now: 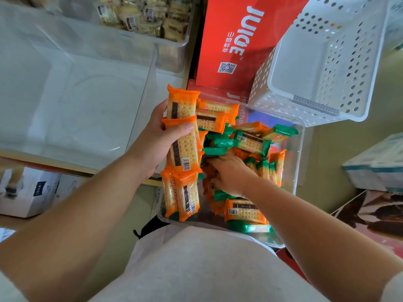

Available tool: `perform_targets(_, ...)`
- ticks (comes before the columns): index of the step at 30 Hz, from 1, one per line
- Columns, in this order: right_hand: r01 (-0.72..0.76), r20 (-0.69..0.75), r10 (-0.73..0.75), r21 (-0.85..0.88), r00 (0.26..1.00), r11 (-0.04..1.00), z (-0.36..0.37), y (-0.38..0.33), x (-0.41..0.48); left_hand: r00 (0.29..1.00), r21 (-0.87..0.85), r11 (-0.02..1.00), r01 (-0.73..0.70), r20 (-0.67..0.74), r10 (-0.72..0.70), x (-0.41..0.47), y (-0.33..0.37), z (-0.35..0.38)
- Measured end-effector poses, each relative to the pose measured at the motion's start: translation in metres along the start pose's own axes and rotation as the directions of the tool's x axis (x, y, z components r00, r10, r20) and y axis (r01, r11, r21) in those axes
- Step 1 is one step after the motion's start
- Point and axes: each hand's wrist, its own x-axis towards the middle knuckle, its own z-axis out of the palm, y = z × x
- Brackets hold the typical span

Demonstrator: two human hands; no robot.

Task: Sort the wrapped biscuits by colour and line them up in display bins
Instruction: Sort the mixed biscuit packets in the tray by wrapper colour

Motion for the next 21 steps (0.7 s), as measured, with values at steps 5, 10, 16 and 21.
perform_targets(5,0.027,0.065,-0.022,-0.068,0.998,0.997,0.001,0.003,0.0,1.0,0.007,1.0,-0.003,-0.001,0.003,-0.001,0.0,0.0)
perform_targets(10,0.018,0.144,0.014,-0.222,0.989,0.975,0.007,0.003,0.008,1.0,0.013,1.0,0.002,-0.007,-0.002,-0.001,0.002,0.0)
perform_targets(16,0.056,0.04,-0.047,-0.3,0.998,0.952,0.008,0.002,0.006,1.0,0.012,1.0,0.002,-0.008,-0.002,-0.002,0.002,0.002)
perform_targets(21,0.078,-0.05,-0.101,-0.346,0.994,0.935,-0.001,-0.002,-0.007,1.0,0.016,1.0,-0.005,0.0,0.005,-0.001,0.002,0.001)
